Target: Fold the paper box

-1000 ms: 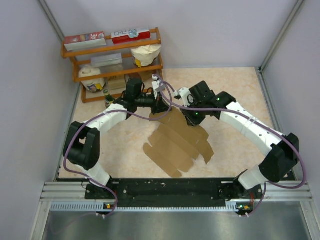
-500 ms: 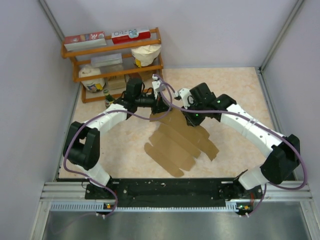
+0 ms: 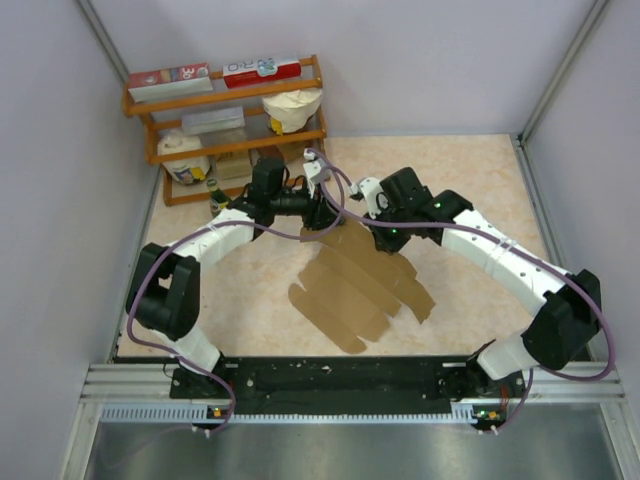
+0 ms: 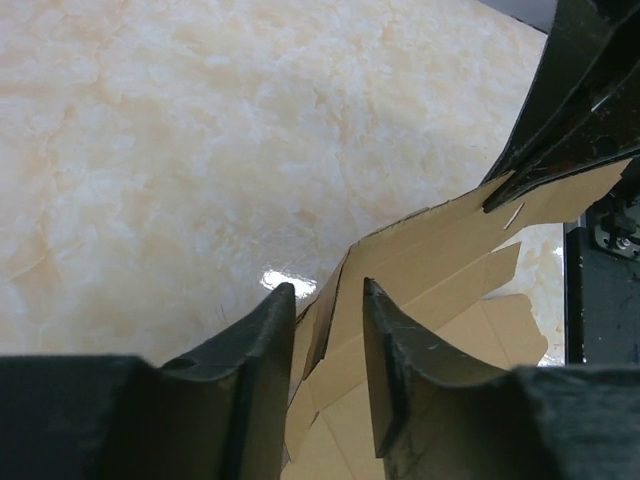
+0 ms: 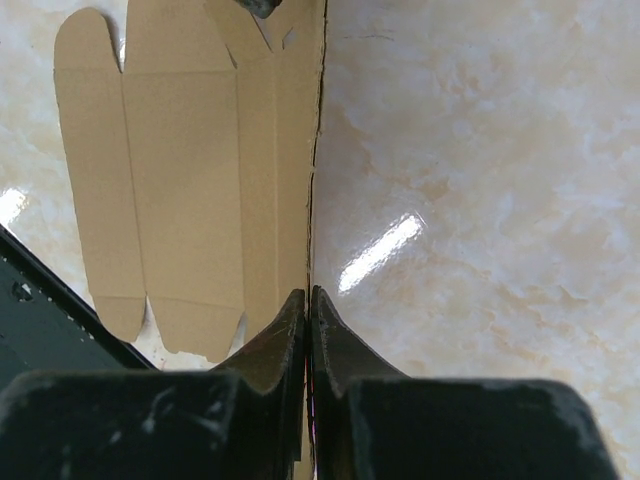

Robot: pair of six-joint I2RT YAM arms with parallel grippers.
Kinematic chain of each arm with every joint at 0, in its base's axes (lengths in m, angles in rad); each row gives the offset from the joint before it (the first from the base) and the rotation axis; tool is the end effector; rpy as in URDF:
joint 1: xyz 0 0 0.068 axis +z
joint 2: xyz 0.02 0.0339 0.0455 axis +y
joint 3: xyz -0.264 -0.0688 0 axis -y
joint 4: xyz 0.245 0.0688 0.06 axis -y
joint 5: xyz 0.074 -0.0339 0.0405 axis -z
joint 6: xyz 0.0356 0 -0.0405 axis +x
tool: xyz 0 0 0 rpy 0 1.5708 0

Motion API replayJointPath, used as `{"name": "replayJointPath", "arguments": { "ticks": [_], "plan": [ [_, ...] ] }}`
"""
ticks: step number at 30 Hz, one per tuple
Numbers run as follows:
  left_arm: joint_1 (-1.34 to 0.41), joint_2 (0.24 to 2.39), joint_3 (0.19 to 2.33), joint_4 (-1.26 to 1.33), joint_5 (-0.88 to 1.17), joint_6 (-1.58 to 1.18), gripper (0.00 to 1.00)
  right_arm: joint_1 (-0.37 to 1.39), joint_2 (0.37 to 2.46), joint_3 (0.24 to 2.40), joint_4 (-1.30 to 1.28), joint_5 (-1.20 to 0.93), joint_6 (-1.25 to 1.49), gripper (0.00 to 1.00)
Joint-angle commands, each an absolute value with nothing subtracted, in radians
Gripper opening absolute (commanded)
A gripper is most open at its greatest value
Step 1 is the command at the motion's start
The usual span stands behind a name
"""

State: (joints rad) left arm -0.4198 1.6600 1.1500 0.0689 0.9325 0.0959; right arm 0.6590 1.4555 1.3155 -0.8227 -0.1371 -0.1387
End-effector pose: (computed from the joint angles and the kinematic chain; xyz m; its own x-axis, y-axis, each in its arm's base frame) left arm 0.3287 -0.1780 0.2686 -0.3013 0.1970 -0.9330 0.9392 0.2303 -0.2547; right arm 0.2366 0.1894 0.3113 -0.5503 -0.5994 -0.5813 -0.7516 0.6588 0.0321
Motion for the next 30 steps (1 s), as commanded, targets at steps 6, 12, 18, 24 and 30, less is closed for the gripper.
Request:
{"name": "replayJointPath", "arguments": {
  "ticks": [6, 12, 18, 24, 30],
  "plan": [
    [-0.411, 1.585, 1.132, 0.089, 0.766, 0.074, 0.47, 0.673, 1.436, 1.319, -0.782, -0.089, -0.089, 0.0],
    [-0.399, 1.554, 1.114, 0.075, 0.637, 0.054, 0.49, 0.673, 1.445, 1.302, -0.764, -0.023, -0.084, 0.0],
    [-0.384, 1.549, 1.114, 0.08, 0.607, 0.043, 0.5, 0.673, 1.434, 1.312, -0.713, 0.057, -0.02, 0.0],
    [-0.37, 1.542, 1.108, 0.094, 0.601, 0.028, 0.5, 0.673, 1.446, 1.313, -0.698, 0.117, -0.006, 0.0],
    [-0.357, 1.528, 1.098, 0.104, 0.592, 0.012, 0.5, 0.673, 1.454, 1.301, -0.677, 0.169, 0.035, 0.0]
  ]
}}
